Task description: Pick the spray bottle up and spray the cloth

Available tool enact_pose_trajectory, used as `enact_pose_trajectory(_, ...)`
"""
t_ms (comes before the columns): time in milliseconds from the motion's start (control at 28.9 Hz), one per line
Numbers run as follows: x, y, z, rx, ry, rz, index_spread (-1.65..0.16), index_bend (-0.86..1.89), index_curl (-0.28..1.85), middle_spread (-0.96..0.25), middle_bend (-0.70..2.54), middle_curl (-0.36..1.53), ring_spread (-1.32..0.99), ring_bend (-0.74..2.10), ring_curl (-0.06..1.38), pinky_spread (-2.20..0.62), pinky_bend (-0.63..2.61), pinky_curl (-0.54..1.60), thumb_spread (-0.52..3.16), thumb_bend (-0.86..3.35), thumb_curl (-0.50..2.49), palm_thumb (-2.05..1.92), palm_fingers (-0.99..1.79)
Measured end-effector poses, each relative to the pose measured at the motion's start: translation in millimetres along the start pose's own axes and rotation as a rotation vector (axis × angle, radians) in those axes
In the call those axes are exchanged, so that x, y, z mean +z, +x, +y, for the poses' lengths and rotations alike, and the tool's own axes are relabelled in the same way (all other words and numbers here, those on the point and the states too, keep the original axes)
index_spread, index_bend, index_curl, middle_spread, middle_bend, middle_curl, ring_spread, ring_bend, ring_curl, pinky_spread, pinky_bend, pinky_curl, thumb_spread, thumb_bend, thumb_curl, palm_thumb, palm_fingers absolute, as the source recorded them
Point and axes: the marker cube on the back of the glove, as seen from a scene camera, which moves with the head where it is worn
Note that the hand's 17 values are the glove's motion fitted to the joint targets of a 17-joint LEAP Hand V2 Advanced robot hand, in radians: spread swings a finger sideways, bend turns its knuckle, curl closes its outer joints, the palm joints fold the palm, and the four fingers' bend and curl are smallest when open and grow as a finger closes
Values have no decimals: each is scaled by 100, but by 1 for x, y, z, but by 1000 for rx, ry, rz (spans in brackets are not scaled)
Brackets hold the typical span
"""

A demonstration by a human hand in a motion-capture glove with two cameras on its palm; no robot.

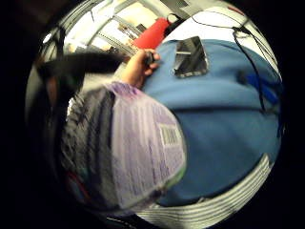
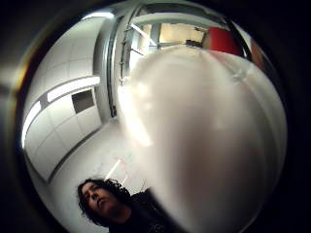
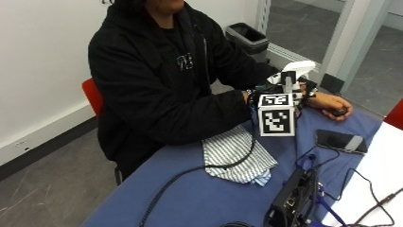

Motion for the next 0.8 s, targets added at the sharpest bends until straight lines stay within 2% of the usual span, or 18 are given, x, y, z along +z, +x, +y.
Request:
enact_pose_trajectory(104,-10,4,15,23,-23,90,-25,12,56,-13,48,52,-16,64,49,-12,31,42,59,-5,79,92,81)
enact_pose_trajectory(242,-32,2,44,19,-72,270,-25,8,53,-6,37,49,-11,57,49,-1,37,44,74,-7,72,82,58)
enact_pose_trajectory(519,-71,-5,105,70,-172,670,-28,14,44,2,28,44,-1,42,41,15,33,40,91,-6,60,66,39)
enact_pose_trajectory(795,-111,-6,167,126,-204,887,-34,15,39,6,22,40,5,34,36,21,28,36,100,-4,52,57,28)
